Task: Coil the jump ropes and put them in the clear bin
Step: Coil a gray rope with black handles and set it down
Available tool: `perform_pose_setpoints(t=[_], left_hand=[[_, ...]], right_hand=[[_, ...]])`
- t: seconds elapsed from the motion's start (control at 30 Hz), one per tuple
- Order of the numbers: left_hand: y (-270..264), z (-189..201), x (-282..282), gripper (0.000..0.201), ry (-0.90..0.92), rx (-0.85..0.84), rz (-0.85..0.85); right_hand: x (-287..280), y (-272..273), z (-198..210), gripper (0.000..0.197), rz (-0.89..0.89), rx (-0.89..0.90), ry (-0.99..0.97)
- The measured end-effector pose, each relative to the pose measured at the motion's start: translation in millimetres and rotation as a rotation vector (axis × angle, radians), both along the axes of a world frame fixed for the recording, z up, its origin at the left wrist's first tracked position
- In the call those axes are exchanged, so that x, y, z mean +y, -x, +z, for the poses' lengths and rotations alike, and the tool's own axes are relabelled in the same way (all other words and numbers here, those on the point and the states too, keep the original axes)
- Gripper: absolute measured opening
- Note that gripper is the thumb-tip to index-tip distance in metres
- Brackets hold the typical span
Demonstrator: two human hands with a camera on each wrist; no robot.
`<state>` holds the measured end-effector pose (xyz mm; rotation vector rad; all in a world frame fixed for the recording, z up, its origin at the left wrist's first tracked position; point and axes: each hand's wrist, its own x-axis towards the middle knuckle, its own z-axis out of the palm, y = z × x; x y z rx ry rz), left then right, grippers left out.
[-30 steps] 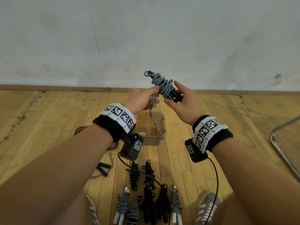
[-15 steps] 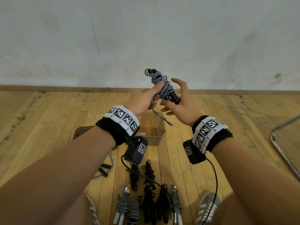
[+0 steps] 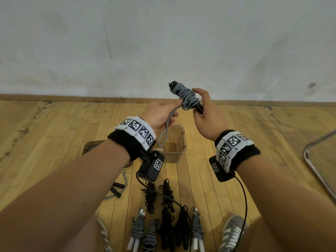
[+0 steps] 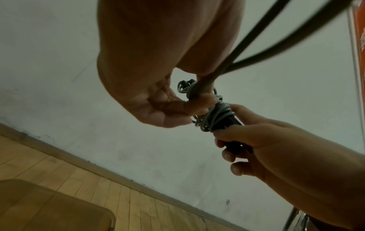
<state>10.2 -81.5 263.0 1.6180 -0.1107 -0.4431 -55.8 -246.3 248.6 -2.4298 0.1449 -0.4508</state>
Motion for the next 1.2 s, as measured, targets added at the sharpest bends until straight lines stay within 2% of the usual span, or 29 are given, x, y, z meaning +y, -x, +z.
perform_pose_setpoints(t=[0.1, 0.17, 0.27, 0.37, 0.43, 0.5, 0.67, 0.9, 1.03, 1.2], left_hand=[[-0.6, -1.5, -1.3, 0.025, 0.056, -0.002, 0.04], [-1.4, -0.8, -1.3, 0.023, 0.102, 0.032, 0.052], [-0.5, 1.5, -1.4, 0.035, 0.152, 0.063, 0.055], [0.8, 0.5, -1.3, 0.052, 0.128, 0.024, 0.089], [0.4, -0.2, -0.8, 0.052, 0.12, -0.017, 0.112], [-0.4, 2.2, -0.8, 0.047, 0.142, -0.023, 0.091], [1.8, 8.4, -0.6, 0.036, 0.216, 0.021, -0.023], [2.5, 3.7, -0.6, 0.038, 0.144, 0.035, 0.018], [5.7, 2.4, 0.0, 0.031, 0.05, -0.033, 0.019], [6.4, 4.2, -1.5, 0.031, 0.118, -0.02, 0.073]], right_hand=[[4.4, -1.0, -2.9, 0.058, 0.022, 0.03, -0.006], [6.2, -2.2, -3.6, 0.054, 0.025, 0.037, -0.032], [6.9, -1.7, -4.0, 0.052, 0.049, 0.011, 0.017], [10.5, -0.1, -3.3, 0.062, 0.094, -0.053, 0.014], [12.2, -1.2, -3.4, 0.074, 0.099, -0.064, -0.062], [13.0, -0.7, 0.3, 0.078, 0.082, -0.044, -0.224], [11.9, 4.0, 9.1, 0.063, 0.08, 0.006, -0.438], [9.0, 5.0, 2.3, 0.062, 0.054, 0.01, -0.351], [8.4, 5.4, -2.5, 0.061, -0.032, -0.014, -0.205], [16.5, 7.7, 2.0, 0.054, 0.01, -0.012, -0.156]])
